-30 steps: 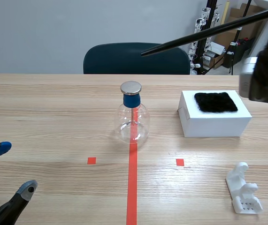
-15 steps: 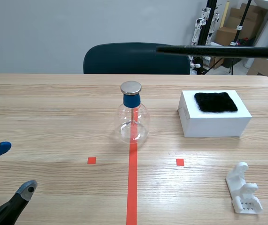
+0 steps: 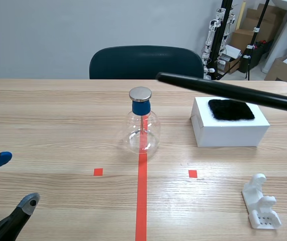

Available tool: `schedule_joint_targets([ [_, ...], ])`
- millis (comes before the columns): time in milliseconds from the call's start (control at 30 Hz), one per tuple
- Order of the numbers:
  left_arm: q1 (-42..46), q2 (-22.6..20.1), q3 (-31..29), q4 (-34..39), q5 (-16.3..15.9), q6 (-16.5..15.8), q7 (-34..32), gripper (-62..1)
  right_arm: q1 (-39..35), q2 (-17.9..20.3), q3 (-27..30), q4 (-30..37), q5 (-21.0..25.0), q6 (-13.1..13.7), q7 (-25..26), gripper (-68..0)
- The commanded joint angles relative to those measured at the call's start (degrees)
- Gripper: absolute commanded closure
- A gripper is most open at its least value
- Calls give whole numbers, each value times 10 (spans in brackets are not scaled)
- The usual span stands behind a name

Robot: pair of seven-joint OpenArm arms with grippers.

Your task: Do the electroscope experiment. hold the rod still at the electroscope

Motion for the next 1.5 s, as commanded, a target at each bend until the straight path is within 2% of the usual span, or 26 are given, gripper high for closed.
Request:
schedule_joint_targets([
  [0,1,-5,-3,8,-8,-1,-16,-623,0,-17,5,4,2,-8,5,-37],
  [133,1,-5,-3,8,-8,-1,-16,-623,0,-35,-2,4,-2,-5,32,-37],
  [667,1,-5,-3,8,-8,-1,-16,-623,0,-35,-27,4,-92,-4,35,-37],
  [1467,1,-5,-3,8,-8,-1,-16,-623,0,-35,-26,4,-93,-4,34,-37],
])
